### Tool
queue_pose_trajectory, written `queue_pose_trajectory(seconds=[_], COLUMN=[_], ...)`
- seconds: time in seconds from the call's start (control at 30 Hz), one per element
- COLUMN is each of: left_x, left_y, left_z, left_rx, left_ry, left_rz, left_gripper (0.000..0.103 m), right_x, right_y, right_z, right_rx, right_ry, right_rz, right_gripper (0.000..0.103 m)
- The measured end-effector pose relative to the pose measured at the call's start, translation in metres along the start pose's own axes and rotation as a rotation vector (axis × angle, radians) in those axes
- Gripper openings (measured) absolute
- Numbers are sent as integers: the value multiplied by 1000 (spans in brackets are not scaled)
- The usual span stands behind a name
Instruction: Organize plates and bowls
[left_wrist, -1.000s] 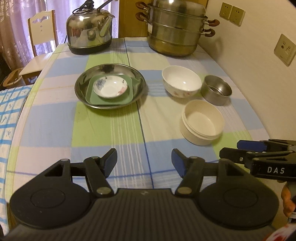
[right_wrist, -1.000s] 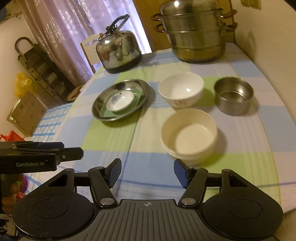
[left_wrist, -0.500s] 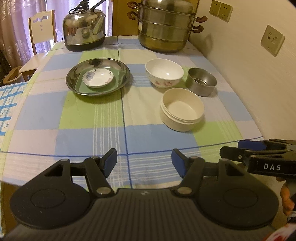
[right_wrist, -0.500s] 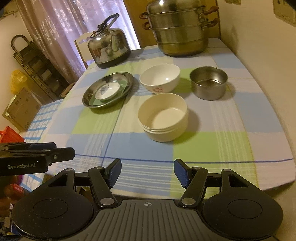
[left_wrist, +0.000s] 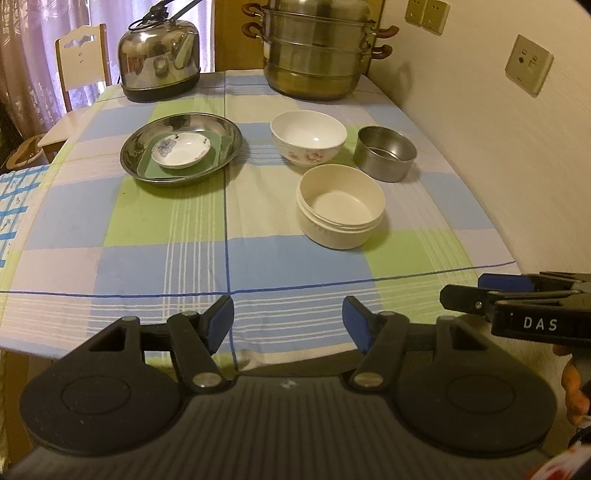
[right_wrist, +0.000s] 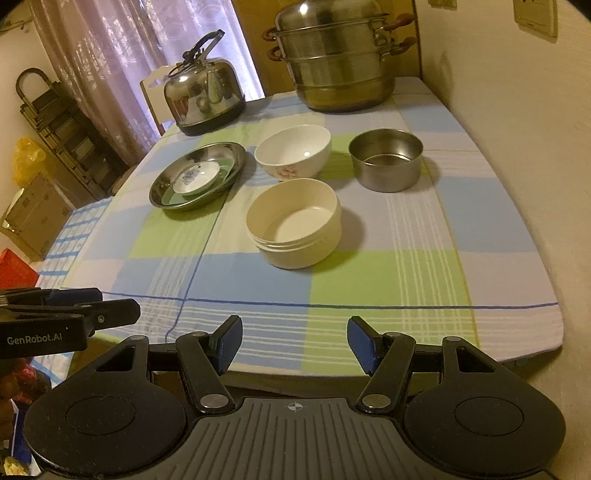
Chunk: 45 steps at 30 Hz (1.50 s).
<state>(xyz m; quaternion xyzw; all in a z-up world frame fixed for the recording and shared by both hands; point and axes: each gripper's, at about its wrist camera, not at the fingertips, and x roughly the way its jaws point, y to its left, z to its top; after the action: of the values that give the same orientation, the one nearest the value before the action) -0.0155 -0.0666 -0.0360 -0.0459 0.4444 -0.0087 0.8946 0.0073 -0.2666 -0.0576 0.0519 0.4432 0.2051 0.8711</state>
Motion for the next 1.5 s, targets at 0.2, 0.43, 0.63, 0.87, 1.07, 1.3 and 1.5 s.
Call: queue_pose_trajectory(seconds=[0.2, 0.43, 0.63, 0.87, 1.07, 1.3, 1.5], left_x=[2, 9, 20, 47, 75, 104, 121], left_y=[-11, -19, -22, -16, -8, 3, 10], left_z=[-1, 3, 15, 35, 58, 83, 97], left_rx=[13, 34, 66, 98, 135, 176, 190], left_ry=[3, 11, 7, 27, 39, 52, 60], left_rz=[-1, -9, -20, -56, -94, -116, -140], left_gripper=[63, 63, 63, 62, 60, 58, 53], right_x=[-3, -2, 4, 14, 29, 54, 73], right_y=[-8, -16, -24, -31, -41, -39, -36], right_z=[-2, 2, 8, 19, 36, 57, 69], right_rx=[16, 36, 79, 118, 207, 232, 241], right_ry=[2, -1, -2, -9, -13, -13, -7], right_rz=[-9, -20, -46, -95, -110, -131, -135], right_gripper=[63, 63, 63, 63, 63, 63, 63])
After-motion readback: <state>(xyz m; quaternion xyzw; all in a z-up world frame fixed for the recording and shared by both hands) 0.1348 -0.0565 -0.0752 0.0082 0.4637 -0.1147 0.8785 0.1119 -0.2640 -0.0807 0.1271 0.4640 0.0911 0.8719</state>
